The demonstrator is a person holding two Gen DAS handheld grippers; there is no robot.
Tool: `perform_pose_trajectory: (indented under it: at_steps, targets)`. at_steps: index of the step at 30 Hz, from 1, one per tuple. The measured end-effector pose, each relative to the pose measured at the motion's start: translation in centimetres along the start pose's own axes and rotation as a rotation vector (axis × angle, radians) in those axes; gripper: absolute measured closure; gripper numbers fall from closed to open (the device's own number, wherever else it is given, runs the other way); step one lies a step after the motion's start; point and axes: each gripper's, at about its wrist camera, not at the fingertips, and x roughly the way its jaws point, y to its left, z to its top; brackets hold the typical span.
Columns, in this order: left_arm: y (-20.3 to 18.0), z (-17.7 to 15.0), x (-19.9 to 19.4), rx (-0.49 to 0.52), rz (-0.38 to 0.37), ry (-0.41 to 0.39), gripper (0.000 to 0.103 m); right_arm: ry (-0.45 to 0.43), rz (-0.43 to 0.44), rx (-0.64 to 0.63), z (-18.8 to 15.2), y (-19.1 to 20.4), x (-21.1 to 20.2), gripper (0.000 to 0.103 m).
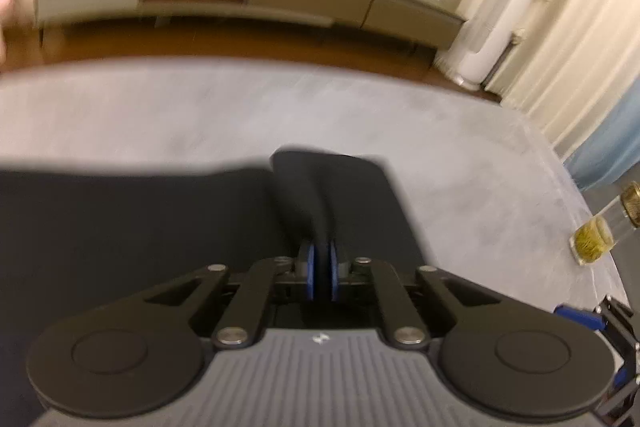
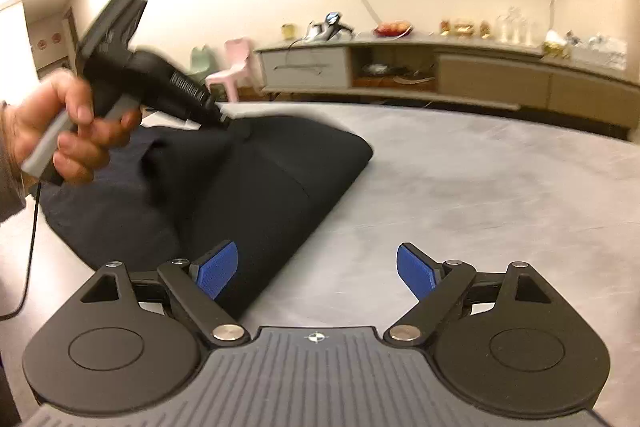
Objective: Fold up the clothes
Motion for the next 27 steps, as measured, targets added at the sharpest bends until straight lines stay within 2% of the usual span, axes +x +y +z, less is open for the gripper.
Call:
perform_pose_trajectory:
  at_steps: [1,3,4,6,8,9,13,15,18,20,23,24,27]
  targets:
    - [1.4,-0.5,0.3,-0.030,-0.001,0.002,0.076,0.013,0.009,-0.004,0.2,0.5,0.7,0.015]
    - [2.8,-1.3,0.6,-0.067,-0.023,-0.012,0.071,0.033,0.011,-0.038,0.4,1.7,2.1,0.016]
    - [3.1,-1.7,0.7,-0.081,-0.036,-0.011,0.065,0.041,0.010,-0.058,0.5,2.4,2.8,0.019]
    - [3.4,-2.2,0.8,-0.079,-0.049,-0.009,0.056,0.046,0.005,-0.106,0.4,4.9,4.1,0.026]
    - [3.4,-2.4,1.1,-0.072,-0.044,-0.011,0.053,0.045,0.000,-0.140,0.3,6.0,5.0,0.042]
    - [3.3,-2.6,1.4,-0.070,-0.047,-0.009,0.057,0.048,-0.006,-0.155,0.3,6.6,5.7,0.044]
    - [2.3,-3.4,1.2,-0.045,-0.046,-0.023,0.090,0.096,-0.040,-0.196,0.0,7.6,7.8,0.046]
    - [1.8,-3.5,0.4,-0.045,-0.059,-0.039,0.094,0.117,-0.059,-0.185,-0.1,7.4,8.4,0.046]
    - [1.5,-3.1,-0.4,-0.064,-0.082,-0.051,0.095,0.110,-0.081,-0.125,0.3,5.7,7.8,0.040]
    - [1.3,-2.7,-0.6,-0.076,-0.087,-0.051,0.095,0.106,-0.095,-0.075,0.6,4.7,7.3,0.030]
    - [0.8,-2.0,-0.3,-0.078,-0.057,-0.037,0.084,0.102,-0.067,-0.011,0.6,3.9,6.4,0.019]
    - [0.7,-1.9,0.1,-0.080,-0.044,-0.030,0.076,0.103,-0.053,-0.004,0.4,4.0,6.2,0.018]
    - [0.2,-1.8,1.7,-0.045,0.028,-0.002,0.041,0.114,-0.034,-0.026,0.1,4.7,6.1,0.018]
